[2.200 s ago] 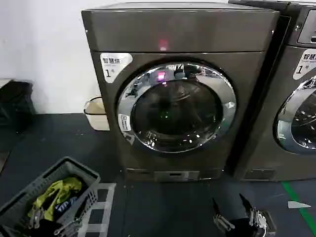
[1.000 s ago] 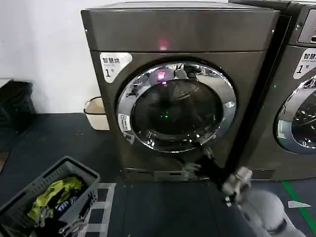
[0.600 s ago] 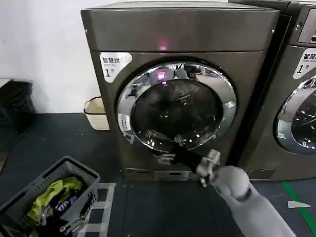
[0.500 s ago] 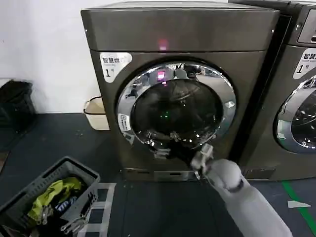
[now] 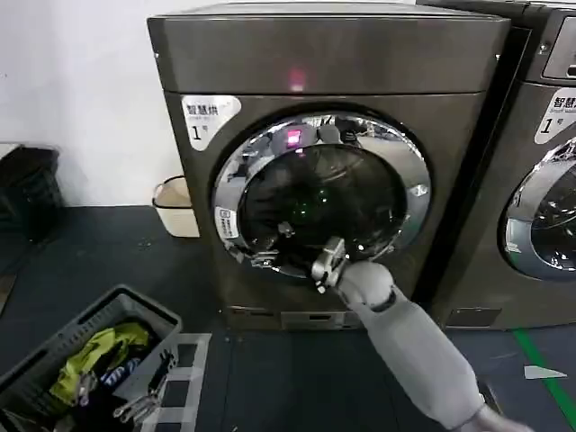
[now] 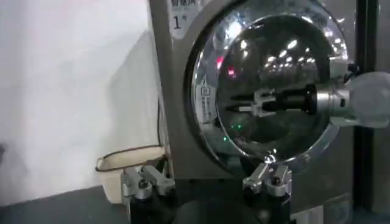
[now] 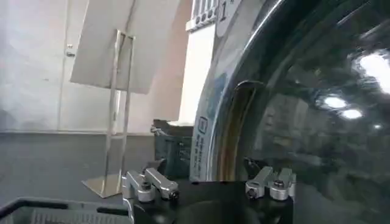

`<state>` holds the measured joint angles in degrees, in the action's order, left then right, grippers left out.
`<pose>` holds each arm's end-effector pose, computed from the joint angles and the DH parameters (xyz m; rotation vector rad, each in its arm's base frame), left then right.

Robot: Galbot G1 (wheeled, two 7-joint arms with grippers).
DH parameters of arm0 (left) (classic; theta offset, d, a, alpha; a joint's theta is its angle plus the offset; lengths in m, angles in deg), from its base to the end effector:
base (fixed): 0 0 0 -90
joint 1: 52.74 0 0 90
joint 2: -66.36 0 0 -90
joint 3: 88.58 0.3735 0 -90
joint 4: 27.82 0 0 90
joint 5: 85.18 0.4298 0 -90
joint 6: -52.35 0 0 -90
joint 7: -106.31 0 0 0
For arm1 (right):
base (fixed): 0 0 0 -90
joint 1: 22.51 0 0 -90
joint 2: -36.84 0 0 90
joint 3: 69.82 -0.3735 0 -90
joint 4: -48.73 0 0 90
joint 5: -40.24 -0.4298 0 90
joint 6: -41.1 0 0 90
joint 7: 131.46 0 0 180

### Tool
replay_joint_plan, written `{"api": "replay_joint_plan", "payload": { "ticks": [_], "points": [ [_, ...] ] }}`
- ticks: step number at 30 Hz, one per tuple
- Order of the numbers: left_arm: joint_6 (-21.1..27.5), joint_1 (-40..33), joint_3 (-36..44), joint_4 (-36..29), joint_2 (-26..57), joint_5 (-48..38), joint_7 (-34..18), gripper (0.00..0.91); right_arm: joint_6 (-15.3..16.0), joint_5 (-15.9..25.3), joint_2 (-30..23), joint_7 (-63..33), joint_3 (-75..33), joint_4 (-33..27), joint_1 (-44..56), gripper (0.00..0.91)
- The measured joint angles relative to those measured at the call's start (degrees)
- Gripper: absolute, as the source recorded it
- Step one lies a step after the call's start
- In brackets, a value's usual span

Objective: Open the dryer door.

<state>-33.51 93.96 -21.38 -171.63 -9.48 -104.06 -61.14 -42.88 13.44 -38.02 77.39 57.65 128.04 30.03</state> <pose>0.1270 0.1019 -0.1965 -0.2886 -3.0393 -0.1919 0.5730 0.1296 -0.1967 -1.5276 2.6158 -0.1602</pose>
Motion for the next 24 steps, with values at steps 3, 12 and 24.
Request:
{"api": "replay_joint_plan", "payload": {
  "ticks": [3,12,24],
  "points": [
    [1.0,0.0,-0.1,-0.1,-0.1,-0.1,0.7,0.907,-0.1,-0.3,-0.8,0.5,0.7,-1.5,-1.0,0.907],
    [3.3,-1.4,-0.1,0.0,-0.2,-1.0,-0.6,0.907,-1.4,-1.7,-0.4,5.1,1.7,-3.2,-1.6,0.907],
    [2.7,-8.1,-6.5,6.6,5.8,-12.4,9.2,0.907,-1.5,-5.7,5.7,14.1,1.8,2.7,0.8,0.907]
  ]
}}
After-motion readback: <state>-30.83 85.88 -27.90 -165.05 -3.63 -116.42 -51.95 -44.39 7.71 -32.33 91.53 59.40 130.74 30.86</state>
